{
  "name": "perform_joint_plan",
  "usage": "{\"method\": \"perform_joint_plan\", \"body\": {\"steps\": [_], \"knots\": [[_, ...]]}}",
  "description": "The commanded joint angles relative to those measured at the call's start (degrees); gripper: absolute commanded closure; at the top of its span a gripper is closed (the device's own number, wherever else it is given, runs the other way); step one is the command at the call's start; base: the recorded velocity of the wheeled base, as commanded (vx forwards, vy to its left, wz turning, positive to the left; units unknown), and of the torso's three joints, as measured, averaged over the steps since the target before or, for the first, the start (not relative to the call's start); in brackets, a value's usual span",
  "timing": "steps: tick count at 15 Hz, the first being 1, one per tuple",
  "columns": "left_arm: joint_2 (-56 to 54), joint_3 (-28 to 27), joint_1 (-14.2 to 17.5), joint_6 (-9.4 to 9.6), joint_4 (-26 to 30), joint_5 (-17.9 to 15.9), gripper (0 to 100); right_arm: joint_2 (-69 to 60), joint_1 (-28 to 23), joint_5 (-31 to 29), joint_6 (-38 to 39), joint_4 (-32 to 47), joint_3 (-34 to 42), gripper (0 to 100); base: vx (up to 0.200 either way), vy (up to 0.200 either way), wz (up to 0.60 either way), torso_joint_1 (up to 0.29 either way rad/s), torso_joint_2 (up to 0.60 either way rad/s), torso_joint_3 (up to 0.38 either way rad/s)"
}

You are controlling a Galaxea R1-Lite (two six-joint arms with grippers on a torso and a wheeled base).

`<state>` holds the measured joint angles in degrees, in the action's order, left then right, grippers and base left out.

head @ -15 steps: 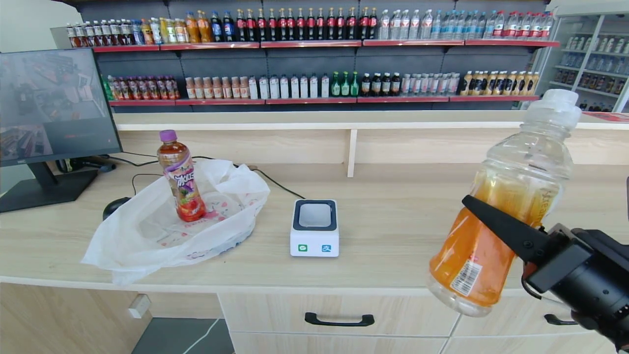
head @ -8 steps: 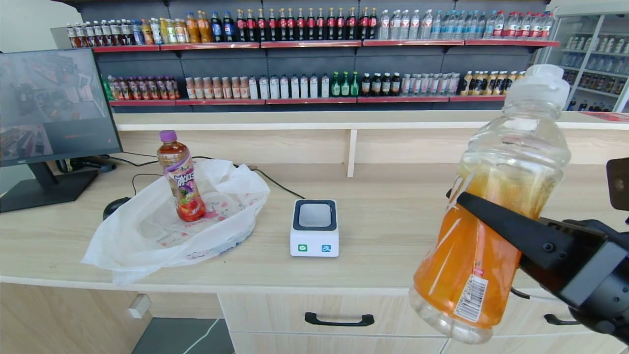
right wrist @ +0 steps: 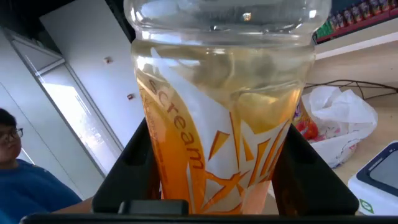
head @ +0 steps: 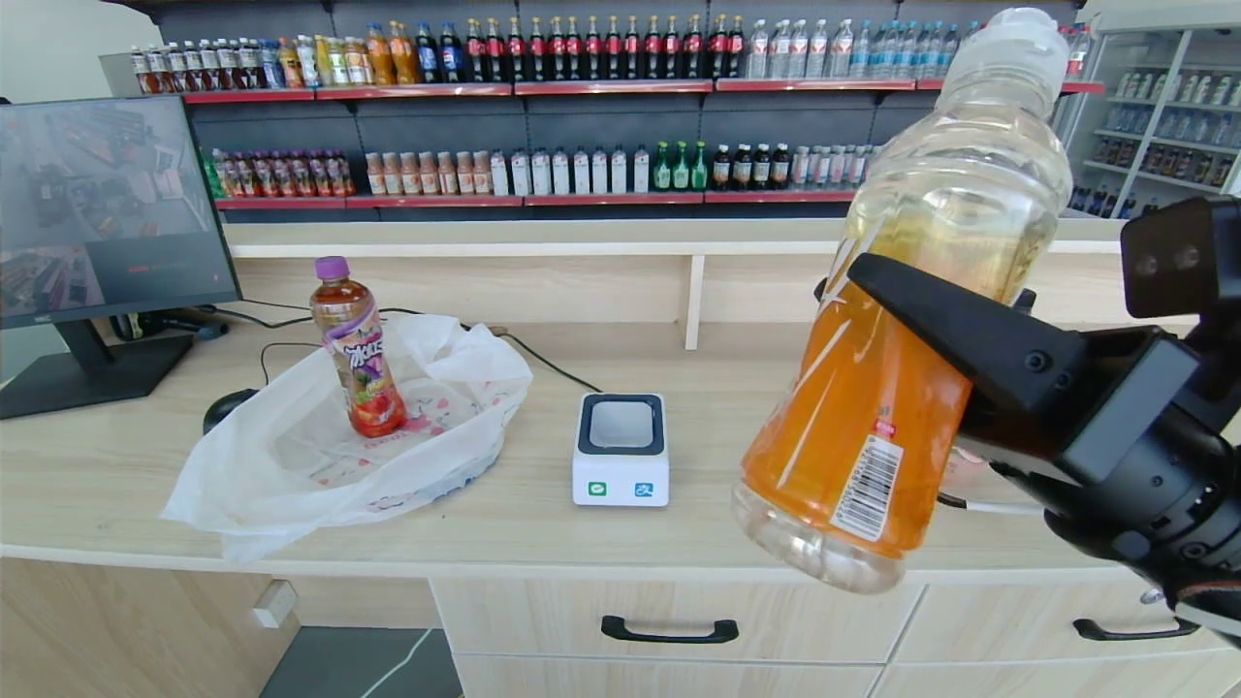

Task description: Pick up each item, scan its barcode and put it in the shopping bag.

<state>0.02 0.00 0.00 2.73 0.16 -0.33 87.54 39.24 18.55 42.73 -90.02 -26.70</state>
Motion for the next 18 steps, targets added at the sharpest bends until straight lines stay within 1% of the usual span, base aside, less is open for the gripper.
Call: {"method": "perform_joint_plan", "body": {"steps": [1,10,18], "knots": [[-0.02,0.0,0.0,-0.01,0.02,-0.02,0,1.58,0.92,1.22,-0.28,0.02,-0.99,100,0.0,0.0,0.0,0.0,0.0,0.0],[-0.02,0.0,0.0,-0.01,0.02,-0.02,0,1.67,1.1,3.15,-0.98,0.02,-2.04,100,0.0,0.0,0.0,0.0,0.0,0.0],[-0.02,0.0,0.0,-0.01,0.02,-0.02,0,1.49,3.47,3.07,-3.53,0.02,-1.87,100,0.0,0.0,0.0,0.0,0.0,0.0]]}}
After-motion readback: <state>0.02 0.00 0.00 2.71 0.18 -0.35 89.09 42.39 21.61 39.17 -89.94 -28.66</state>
